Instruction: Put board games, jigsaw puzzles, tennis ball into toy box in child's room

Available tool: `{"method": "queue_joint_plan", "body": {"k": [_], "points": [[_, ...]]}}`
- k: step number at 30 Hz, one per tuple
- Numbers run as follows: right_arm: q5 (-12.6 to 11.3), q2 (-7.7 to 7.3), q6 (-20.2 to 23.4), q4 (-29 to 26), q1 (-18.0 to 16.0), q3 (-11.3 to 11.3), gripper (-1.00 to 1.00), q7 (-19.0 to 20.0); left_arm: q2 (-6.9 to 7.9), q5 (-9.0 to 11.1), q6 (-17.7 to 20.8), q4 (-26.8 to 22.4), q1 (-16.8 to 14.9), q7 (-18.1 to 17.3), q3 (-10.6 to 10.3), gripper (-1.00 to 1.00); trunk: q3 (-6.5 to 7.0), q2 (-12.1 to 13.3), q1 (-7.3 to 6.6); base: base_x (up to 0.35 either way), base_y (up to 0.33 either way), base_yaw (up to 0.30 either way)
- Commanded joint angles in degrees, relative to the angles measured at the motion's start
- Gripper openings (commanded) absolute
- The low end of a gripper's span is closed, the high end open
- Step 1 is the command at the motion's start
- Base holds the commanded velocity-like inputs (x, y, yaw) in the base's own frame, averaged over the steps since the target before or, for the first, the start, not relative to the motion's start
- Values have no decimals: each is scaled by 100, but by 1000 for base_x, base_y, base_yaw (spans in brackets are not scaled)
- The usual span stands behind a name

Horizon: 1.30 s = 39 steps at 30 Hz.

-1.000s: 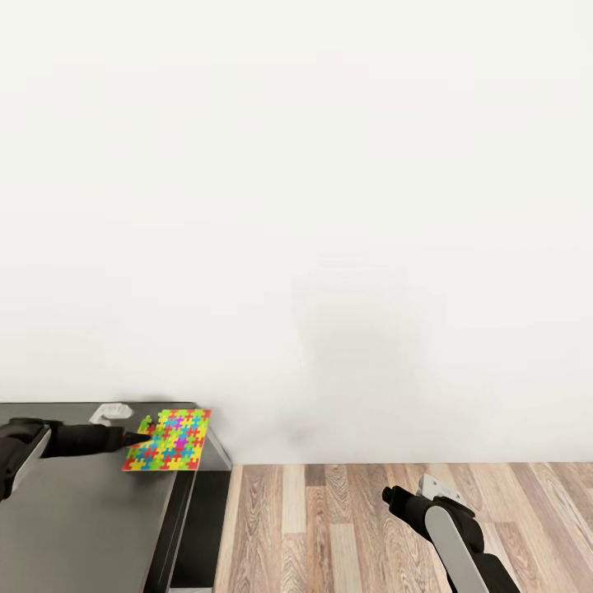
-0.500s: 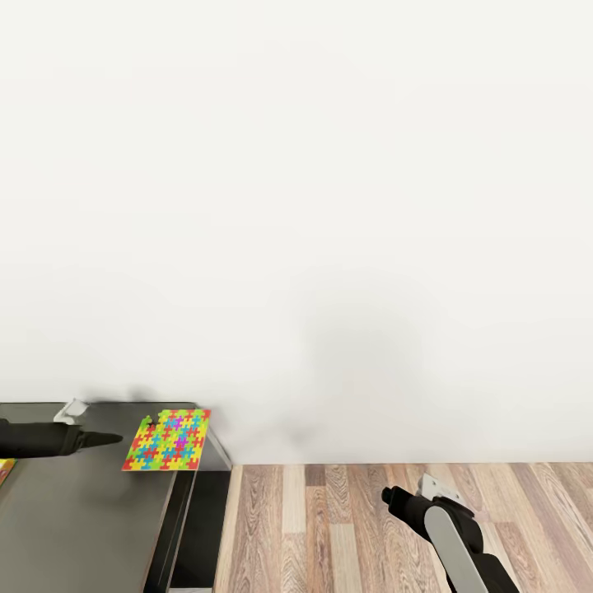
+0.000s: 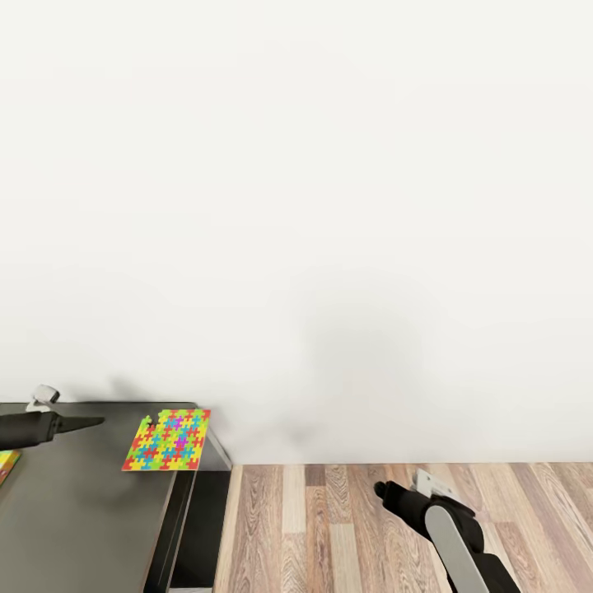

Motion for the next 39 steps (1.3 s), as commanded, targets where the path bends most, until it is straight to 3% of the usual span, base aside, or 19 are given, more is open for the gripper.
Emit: {"method": "queue_joint_plan", "body": {"k": [1, 5, 7, 12, 16, 30, 39], "points": [[-52, -5, 7, -8, -4, 11, 100, -2, 11, 36, 70, 2, -6, -15, -29, 100, -10, -11, 3, 0, 0, 0], [-57, -1, 11, 4, -3, 6, 100, 507, 22, 77, 171, 2, -6, -15, -18, 100, -10, -11, 3, 0, 0, 0], [-59, 5, 13, 12, -3, 11, 100, 816, 24, 190, 240, -2, -6, -15, -15, 100, -10, -11, 3, 0, 0, 0], [-67, 12, 15, -1, -42, 16, 100, 1435, -6, 866, 536, -31, -6, -15, -58, 100, -10, -11, 3, 0, 0, 0], [-192, 13, 60, 27, -264, 25, 100, 1629, -33, 1115, 724, -279, -3, -15, -76, 100, -10, -11, 3, 0, 0, 0], [-299, 12, 165, 63, -340, 44, 100, 1706, -30, 1177, 893, -479, 12, -15, -131, 100, -10, -11, 3, 0, 83, 6], [-302, 6, 158, 73, -338, 20, 100, 1710, -45, 1175, 894, -481, 12, -15, -143, 100, 5, -11, 3, -6, 4, 204]]}}
